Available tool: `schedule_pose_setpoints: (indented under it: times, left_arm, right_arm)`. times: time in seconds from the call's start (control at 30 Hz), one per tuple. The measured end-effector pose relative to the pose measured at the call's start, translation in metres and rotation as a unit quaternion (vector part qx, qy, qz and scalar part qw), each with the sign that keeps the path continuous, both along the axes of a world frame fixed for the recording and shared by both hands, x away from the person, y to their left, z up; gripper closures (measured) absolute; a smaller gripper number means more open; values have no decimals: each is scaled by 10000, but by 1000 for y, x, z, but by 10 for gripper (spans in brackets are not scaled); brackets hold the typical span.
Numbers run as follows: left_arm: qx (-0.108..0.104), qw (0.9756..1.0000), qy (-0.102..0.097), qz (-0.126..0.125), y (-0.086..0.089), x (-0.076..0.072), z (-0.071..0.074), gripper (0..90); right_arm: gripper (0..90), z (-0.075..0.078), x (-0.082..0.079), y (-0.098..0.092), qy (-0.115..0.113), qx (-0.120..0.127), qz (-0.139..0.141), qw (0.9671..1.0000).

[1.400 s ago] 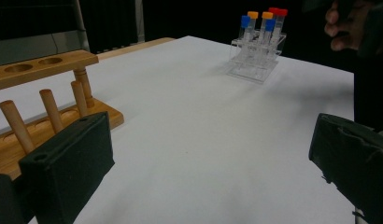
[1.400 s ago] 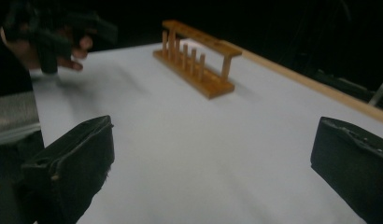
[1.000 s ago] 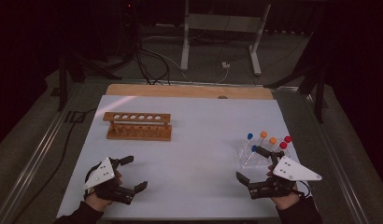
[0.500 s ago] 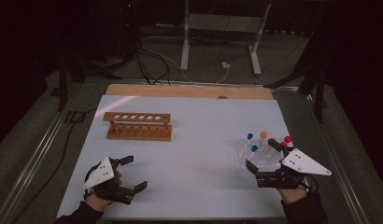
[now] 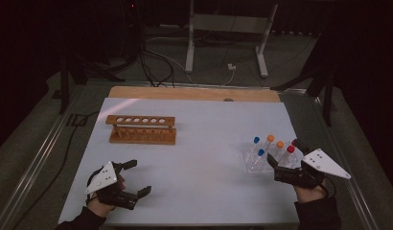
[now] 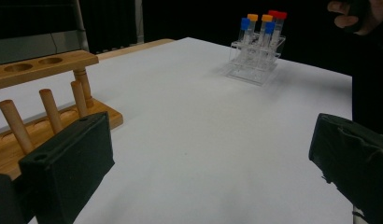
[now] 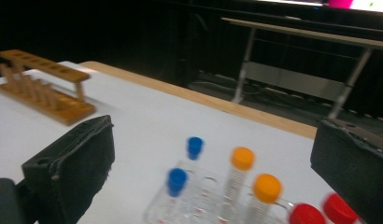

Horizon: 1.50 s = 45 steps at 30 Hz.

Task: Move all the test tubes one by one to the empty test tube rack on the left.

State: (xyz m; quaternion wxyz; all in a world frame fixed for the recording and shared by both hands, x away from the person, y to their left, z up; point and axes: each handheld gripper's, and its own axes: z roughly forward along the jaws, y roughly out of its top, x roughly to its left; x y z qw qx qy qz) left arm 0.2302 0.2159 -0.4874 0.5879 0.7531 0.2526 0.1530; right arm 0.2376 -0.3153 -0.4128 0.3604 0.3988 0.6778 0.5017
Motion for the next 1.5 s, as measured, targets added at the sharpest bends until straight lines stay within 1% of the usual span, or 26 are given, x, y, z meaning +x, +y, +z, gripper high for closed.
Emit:
schedule_pose_setpoints:
  times: [0.13, 0.17, 0.2, 0.23, 0.27, 0.3, 0.4, 0.43, 0.53, 0.63, 0.7, 0.73, 0.83, 0.9, 0.93, 1.03, 1.13, 1.23, 1.27, 1.33, 1.4, 1.5]
  left_arm:
    - [0, 10000, -6, -6, 0, 0, 0, 7]
    - [0, 10000, -6, -6, 0, 0, 0, 7]
    - [-7, 10000, -1, -6, 0, 0, 0, 7]
    - [-5, 10000, -2, -8, 0, 0, 0, 7]
    - [-4, 10000, -3, -9, 0, 0, 0, 7]
    - [0, 10000, -4, -14, 0, 0, 0, 7]
    - [1, 10000, -6, -11, 0, 0, 0, 7]
    - [-1, 10000, -2, -9, 0, 0, 0, 7]
    - [0, 10000, -4, -8, 0, 0, 0, 7]
    - [-2, 10000, -1, -9, 0, 0, 0, 7]
    - [-2, 10000, -2, -11, 0, 0, 0, 7]
    - [-2, 10000, -2, -11, 0, 0, 0, 7]
    - [-1, 10000, -4, -11, 0, 0, 0, 7]
    - [-5, 10000, -1, -10, 0, 0, 0, 7]
    - [-5, 10000, -1, -10, 0, 0, 0, 7]
    - [0, 10000, -5, -13, 0, 0, 0, 7]
    - [8, 10000, -10, -9, 0, -1, 0, 7]
    - [23, 10000, -15, -11, 0, -1, 0, 7]
    - [24, 10000, -15, -9, 0, -1, 0, 7]
    - [23, 10000, -15, -9, 0, -1, 0, 7]
    - [-26, 10000, -8, -17, 0, -1, 1, 7]
    - [-6, 10000, -14, -10, 0, -1, 0, 7]
  right_arm:
    - [0, -4, 1, -7, -26, -98, -395, 9992]
    - [0, -4, 1, -7, -26, -98, -395, 9992]
    - [0, -7, 2, -11, 3, -107, -553, 9984]
    - [2, -8, 3, -13, 22, -128, -633, 9979]
    - [32, -9, 3, -15, 38, -143, -681, 9976]
    - [35, -10, 3, -16, 31, -156, -779, 9968]
    - [35, -13, 4, -19, 84, -164, -837, 9963]
    - [43, -15, 5, -22, 170, -153, -920, 9955]
    - [55, -19, 5, -24, 309, -178, -1030, 9940]
    - [74, -25, 7, -25, 578, -175, -1071, 9924]
    - [84, -28, 9, -25, 785, -190, -1105, 9906]
    - [124, -30, 9, -26, 855, -190, -1111, 9899]
    - [149, -34, 11, -27, 1011, -153, -1168, 9879]
    - [202, -37, 13, -28, 1094, -135, -1233, 9862]
    - [220, -38, 13, -28, 1119, -103, -1227, 9861]
    - [280, -42, 15, -29, 1241, -132, -1234, 9845]
    - [351, -46, 18, -30, 1359, -142, -1275, 9824]
    - [425, -49, 20, -30, 1479, -158, -1264, 9808]
    - [447, -51, 20, -30, 1524, -122, -1225, 9806]
    - [499, -53, 22, -31, 1562, -122, -1251, 9797]
    - [538, -54, 23, -32, 1612, -103, -1275, 9786]
    - [582, -56, 24, -32, 1666, -91, -1294, 9774]
